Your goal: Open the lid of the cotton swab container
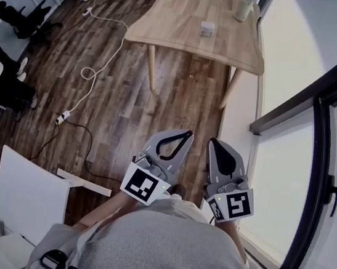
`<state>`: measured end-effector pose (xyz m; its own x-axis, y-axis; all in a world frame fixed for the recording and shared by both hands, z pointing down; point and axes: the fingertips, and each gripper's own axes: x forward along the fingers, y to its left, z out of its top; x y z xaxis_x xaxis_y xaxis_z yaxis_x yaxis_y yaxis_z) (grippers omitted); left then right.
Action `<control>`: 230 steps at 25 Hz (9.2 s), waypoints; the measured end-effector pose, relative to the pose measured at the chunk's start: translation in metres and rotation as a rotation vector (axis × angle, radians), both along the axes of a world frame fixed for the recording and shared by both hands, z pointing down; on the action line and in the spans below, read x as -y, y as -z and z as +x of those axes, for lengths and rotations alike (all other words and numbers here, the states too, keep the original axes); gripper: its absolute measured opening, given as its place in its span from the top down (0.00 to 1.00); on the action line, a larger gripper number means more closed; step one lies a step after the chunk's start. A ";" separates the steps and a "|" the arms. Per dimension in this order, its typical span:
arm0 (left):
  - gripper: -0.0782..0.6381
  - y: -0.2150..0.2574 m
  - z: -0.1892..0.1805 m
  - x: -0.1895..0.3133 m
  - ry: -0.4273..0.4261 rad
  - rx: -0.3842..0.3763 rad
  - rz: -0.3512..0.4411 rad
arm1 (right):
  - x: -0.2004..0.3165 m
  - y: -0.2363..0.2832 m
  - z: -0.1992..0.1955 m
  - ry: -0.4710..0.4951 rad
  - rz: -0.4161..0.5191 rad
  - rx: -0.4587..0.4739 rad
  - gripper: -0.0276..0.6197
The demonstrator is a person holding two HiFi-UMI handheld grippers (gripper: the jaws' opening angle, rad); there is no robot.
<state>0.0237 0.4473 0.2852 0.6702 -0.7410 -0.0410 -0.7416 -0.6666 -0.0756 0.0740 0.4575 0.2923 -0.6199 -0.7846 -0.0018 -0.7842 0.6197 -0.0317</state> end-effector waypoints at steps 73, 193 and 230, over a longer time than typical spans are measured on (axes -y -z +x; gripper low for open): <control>0.89 -0.011 -0.068 0.316 -0.034 -0.048 -0.016 | 0.310 -0.003 -0.069 -0.067 0.032 0.033 0.96; 0.49 -0.278 0.038 0.629 -0.381 0.415 -0.372 | 0.612 -0.038 0.002 -0.012 -0.053 -0.035 0.96; 0.54 -0.145 0.042 0.612 -0.515 0.435 -0.268 | 0.611 -0.027 -0.023 0.146 -0.005 -0.090 0.96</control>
